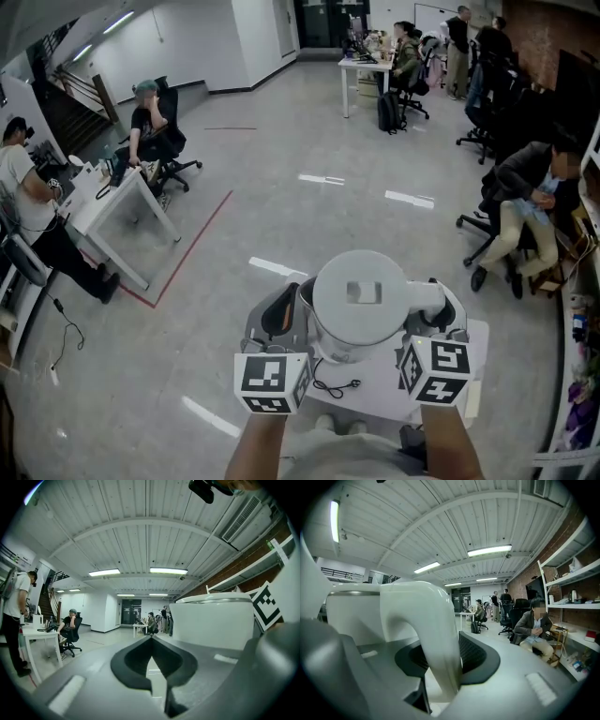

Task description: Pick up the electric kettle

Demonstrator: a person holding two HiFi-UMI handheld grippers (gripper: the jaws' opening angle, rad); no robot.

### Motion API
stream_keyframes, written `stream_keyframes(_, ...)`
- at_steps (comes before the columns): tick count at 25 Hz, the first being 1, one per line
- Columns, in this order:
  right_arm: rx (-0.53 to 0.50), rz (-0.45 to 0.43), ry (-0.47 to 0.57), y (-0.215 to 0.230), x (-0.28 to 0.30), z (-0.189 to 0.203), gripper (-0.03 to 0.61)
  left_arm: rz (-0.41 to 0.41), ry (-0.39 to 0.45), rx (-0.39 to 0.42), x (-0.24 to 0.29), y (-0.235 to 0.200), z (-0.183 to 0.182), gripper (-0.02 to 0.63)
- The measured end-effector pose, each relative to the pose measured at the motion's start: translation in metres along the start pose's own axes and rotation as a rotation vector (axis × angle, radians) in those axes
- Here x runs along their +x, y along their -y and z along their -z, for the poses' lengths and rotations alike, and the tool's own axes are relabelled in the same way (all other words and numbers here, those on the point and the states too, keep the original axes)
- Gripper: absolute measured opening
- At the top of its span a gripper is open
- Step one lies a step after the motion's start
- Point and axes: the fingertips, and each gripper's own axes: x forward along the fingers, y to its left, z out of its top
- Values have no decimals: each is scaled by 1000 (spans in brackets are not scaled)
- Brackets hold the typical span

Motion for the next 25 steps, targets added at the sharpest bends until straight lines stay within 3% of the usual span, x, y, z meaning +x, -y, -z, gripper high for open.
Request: stream_keyframes(25, 27, 25, 42, -5, -9, -17, 158, -4, 38, 18, -4, -4, -14, 2)
